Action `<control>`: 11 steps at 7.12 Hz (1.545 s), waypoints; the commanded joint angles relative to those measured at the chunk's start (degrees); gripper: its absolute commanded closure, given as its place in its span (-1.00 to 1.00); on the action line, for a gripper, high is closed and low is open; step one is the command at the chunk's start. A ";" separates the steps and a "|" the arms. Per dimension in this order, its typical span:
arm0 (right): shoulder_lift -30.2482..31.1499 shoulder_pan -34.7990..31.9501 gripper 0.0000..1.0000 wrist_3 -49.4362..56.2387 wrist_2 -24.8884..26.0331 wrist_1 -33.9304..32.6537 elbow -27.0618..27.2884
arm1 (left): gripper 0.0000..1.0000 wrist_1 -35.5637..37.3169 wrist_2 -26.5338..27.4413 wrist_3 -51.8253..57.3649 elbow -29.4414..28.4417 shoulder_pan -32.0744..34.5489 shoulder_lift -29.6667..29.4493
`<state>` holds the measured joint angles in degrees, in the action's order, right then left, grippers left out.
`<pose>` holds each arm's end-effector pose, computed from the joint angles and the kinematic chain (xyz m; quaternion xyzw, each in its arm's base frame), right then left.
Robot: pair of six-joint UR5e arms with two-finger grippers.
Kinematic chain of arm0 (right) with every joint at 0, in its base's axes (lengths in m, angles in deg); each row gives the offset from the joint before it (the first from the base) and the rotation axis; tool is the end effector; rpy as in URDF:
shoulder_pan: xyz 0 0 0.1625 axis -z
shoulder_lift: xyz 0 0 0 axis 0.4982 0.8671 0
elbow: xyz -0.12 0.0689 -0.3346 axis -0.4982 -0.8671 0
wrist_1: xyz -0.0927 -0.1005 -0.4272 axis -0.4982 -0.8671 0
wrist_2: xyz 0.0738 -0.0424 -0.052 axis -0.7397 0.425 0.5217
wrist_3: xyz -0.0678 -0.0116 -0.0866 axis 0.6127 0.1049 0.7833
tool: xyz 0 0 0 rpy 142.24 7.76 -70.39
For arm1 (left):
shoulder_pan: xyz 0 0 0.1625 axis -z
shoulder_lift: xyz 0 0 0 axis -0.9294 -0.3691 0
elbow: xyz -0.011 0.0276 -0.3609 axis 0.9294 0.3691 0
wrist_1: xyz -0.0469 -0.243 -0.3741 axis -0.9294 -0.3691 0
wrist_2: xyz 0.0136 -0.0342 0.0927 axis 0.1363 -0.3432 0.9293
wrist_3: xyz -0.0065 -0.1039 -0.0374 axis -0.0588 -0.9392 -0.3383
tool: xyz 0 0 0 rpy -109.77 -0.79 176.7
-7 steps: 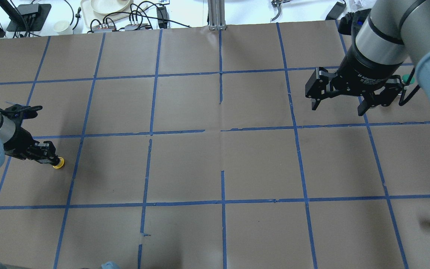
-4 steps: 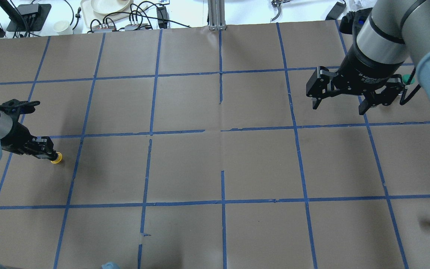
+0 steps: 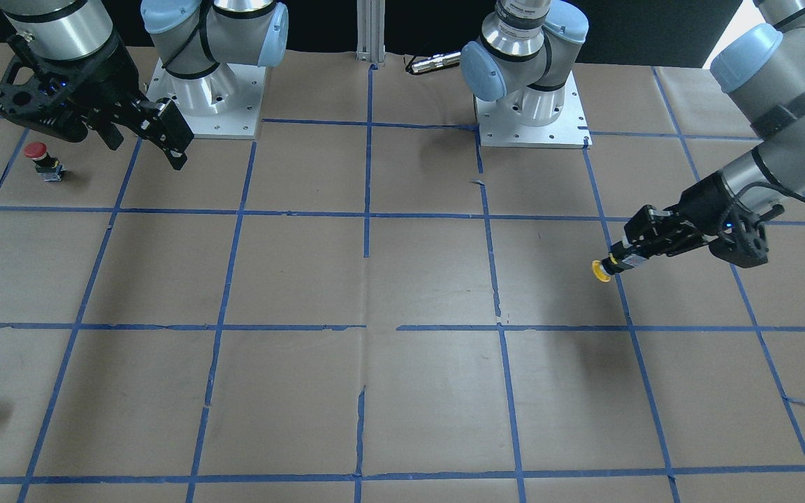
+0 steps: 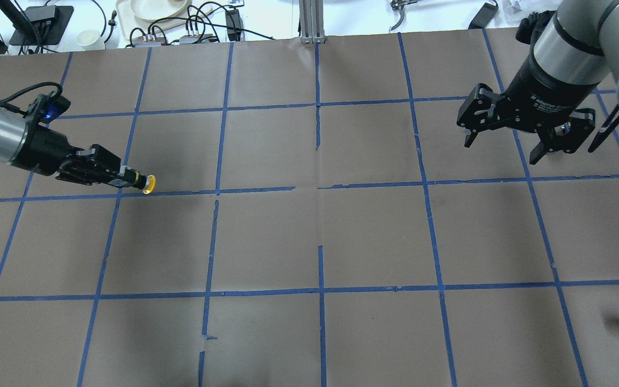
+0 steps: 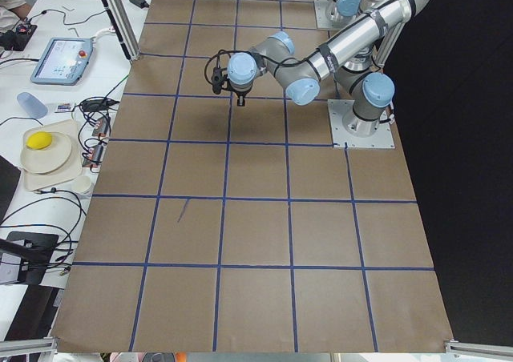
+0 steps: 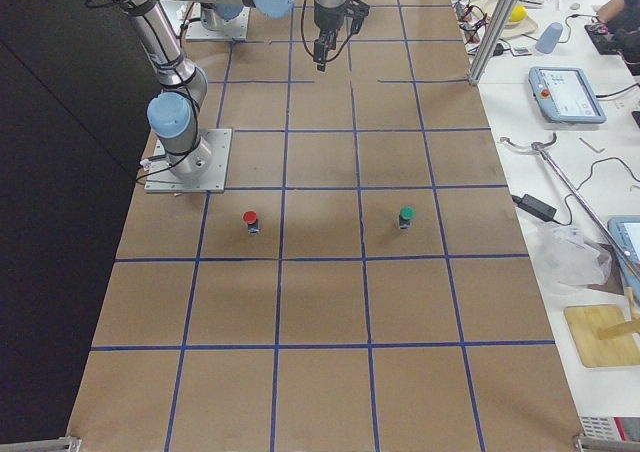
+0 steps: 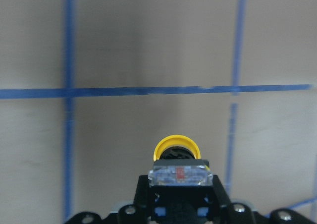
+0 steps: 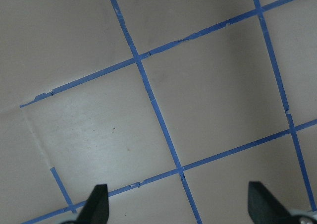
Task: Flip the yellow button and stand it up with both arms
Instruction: 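Lift the yellow button and carry it toward the right gripper while the right arm approaches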
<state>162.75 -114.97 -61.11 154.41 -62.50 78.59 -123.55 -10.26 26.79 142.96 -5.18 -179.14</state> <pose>0.0951 -0.5011 0.3960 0.1785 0.9836 0.0183 0.0180 0.0457 -0.5222 0.2394 -0.0236 -0.9463 0.0247 0.3214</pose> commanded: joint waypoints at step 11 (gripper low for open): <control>-2.66 -0.15 -0.99 -41.16 -49.59 -4.86 0.46 | 0.62 -3.71 -60.21 -1.87 9.36 23.67 3.32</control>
<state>160.23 -114.47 -101.74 107.34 -67.41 78.41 -127.37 -70.37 24.92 152.26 18.29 -175.83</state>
